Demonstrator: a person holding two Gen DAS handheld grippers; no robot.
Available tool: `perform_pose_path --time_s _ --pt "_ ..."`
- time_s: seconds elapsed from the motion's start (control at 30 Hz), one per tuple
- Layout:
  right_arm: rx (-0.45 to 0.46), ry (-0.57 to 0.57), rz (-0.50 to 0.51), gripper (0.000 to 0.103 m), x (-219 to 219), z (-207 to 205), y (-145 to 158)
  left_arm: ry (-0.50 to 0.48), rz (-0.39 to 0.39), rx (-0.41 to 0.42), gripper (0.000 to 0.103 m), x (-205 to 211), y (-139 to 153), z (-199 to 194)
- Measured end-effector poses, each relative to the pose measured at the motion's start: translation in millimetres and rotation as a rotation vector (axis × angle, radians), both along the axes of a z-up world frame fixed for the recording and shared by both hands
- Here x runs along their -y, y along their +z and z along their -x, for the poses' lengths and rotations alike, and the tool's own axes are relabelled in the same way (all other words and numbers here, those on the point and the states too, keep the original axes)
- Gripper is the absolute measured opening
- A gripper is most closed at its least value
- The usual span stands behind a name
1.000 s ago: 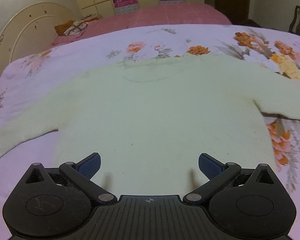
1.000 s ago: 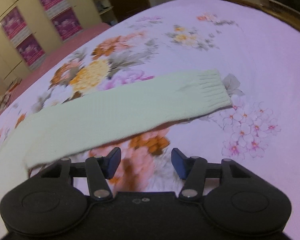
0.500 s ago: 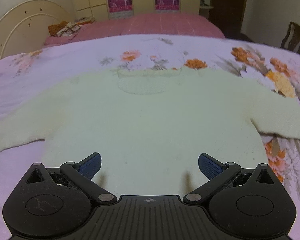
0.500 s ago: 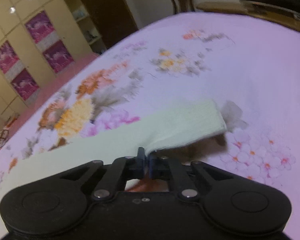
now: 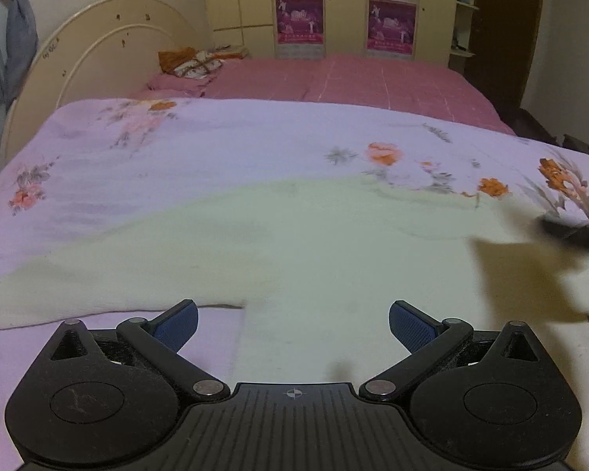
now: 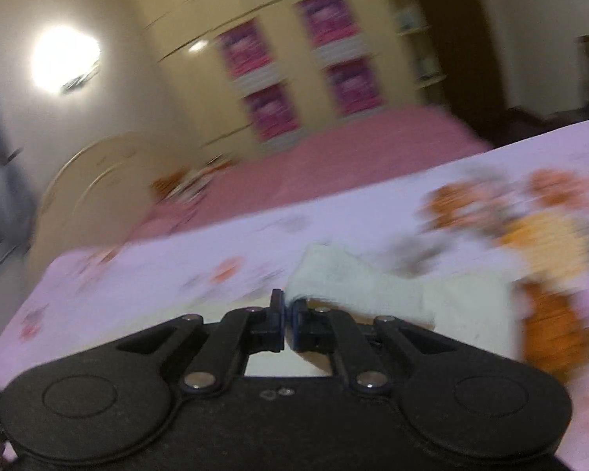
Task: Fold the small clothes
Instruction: 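Grasp the sleeve cuff with the right gripper and fold it across the sweater body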
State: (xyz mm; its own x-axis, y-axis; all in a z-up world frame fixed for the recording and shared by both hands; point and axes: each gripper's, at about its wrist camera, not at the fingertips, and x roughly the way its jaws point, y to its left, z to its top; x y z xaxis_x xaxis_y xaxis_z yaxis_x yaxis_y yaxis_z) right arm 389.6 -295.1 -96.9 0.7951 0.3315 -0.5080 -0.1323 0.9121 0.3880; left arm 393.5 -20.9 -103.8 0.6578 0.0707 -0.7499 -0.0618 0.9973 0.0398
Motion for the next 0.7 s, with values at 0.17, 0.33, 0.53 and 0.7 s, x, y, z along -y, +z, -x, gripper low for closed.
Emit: perform_pose_path --time_s 0.17,0.33,0.53,0.7 --pt "-0.183 0.114 0.021 0.029 -77.6 -24.1 -46.2 -0.032 0.079 -0.037 0.103 -21.4 -14.3 -12.4" --pt "-0.157 0.156 0.014 0.061 -82.8 -0.5 -31.2 -0.081 0.147 -0.026 0.103 -20.2 -19.4 -19.3" --pt "-0.136 0.064 -0.010 0.062 -29.6 11.8 -14.4 -0.161 0.102 -0.029 0.103 3.0 -28.6 -20.5" --pt "-0.188 -0.066 -0.061 0.057 -9.5 6.9 -24.5 -0.293 0.035 0.012 0.103 46.2 -33.1 -15.8"
